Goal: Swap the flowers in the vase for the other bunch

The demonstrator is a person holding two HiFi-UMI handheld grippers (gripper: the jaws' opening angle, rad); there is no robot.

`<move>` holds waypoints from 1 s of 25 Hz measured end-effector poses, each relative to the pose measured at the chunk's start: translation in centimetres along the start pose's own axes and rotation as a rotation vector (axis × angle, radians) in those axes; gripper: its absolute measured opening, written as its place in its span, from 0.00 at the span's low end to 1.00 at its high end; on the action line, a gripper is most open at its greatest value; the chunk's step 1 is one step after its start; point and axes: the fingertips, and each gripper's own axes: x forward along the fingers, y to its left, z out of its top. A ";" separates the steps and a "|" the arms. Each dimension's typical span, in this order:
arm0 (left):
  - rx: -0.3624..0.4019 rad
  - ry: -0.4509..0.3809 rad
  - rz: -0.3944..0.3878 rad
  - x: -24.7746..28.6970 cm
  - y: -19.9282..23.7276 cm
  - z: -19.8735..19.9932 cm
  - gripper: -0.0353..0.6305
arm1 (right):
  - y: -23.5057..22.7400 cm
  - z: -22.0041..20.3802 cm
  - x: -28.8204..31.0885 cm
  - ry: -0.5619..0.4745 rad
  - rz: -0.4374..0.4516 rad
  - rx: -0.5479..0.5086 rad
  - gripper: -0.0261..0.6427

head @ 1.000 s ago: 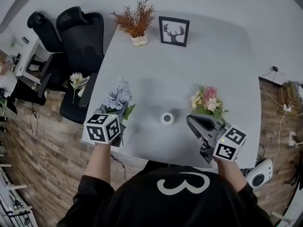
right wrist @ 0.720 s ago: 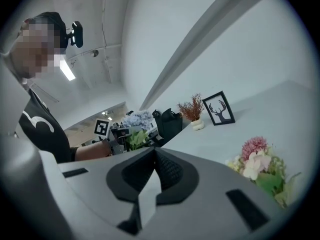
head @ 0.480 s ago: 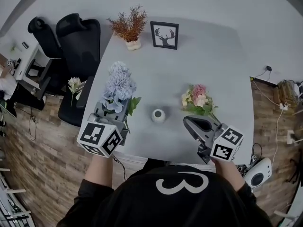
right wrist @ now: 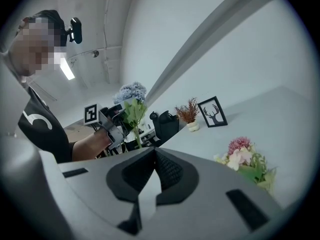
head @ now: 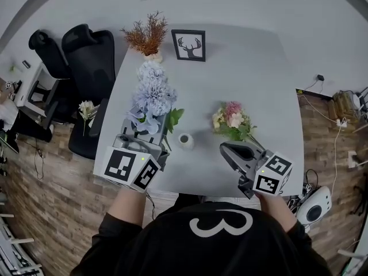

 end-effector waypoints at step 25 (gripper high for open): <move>-0.081 -0.028 0.002 3.1 -0.2 -6.8 0.18 | -1.9 -3.1 -1.7 0.051 -0.076 0.056 0.05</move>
